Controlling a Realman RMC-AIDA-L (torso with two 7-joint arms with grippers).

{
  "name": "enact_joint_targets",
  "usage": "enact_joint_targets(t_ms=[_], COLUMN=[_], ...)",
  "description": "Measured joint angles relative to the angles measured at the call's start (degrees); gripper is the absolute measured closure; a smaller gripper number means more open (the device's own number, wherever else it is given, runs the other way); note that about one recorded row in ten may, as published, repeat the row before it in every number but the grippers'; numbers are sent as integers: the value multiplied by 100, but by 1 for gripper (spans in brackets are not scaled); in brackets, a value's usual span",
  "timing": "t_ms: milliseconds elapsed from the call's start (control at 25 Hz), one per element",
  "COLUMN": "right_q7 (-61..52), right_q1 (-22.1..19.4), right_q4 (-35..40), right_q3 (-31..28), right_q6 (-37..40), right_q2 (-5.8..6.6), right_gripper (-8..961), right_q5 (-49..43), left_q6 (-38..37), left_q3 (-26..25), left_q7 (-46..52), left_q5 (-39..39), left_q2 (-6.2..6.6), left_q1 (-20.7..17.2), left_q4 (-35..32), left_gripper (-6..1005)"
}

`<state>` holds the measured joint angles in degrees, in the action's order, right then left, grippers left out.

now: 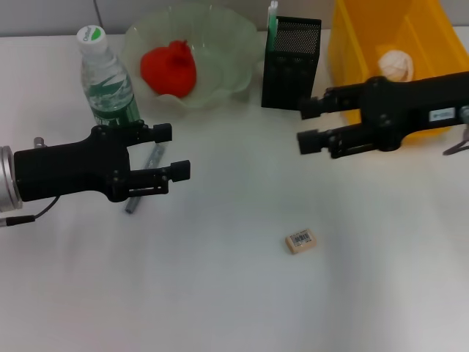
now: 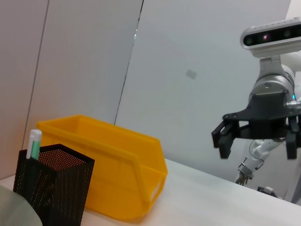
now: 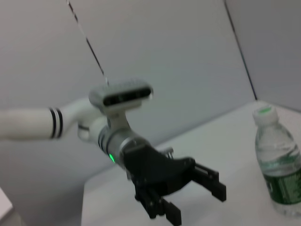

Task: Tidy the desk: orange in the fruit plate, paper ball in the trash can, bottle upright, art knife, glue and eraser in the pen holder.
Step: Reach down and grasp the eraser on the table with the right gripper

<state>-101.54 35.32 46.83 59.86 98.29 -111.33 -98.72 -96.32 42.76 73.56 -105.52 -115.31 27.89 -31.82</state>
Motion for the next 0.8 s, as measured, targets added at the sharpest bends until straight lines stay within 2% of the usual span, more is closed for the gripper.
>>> enact_joint_targets(t_ms=[160, 320, 520, 680, 720, 760, 800], right_q7=[-79, -103, -287, -426, -425, -399, -383], right_q1=[134, 152, 202, 459, 522, 663, 735], right_q4=[247, 307, 759, 1112, 1154, 1208, 1201], right_q3=[-26, -5, 40, 46, 49, 58, 121], right_q6=[-94, -126, 146, 260, 258, 215, 180], right_q2=[-134, -154, -223, -459, -544, -710, -767], right_gripper=[224, 227, 232, 235, 236, 237, 238], right_q5=[-436, -611, -1560, -2584, -2795, -3287, -3481], left_q6=[-10, -7, 23, 32, 32, 33, 34], left_q3=[5, -1, -4, -4, 9, 17, 24], left_q7=[0, 0, 16, 45, 46, 45, 45], left_q5=[-4, 7, -5, -6, -9, -9, -11], left_q2=[1, 17, 32, 48, 52, 55, 58], left_q1=[29, 33, 41, 37, 24, 19, 15], left_q4=[0, 0, -1, -7, -8, -8, -8], left_gripper=[200, 201, 201, 201, 201, 201, 201])
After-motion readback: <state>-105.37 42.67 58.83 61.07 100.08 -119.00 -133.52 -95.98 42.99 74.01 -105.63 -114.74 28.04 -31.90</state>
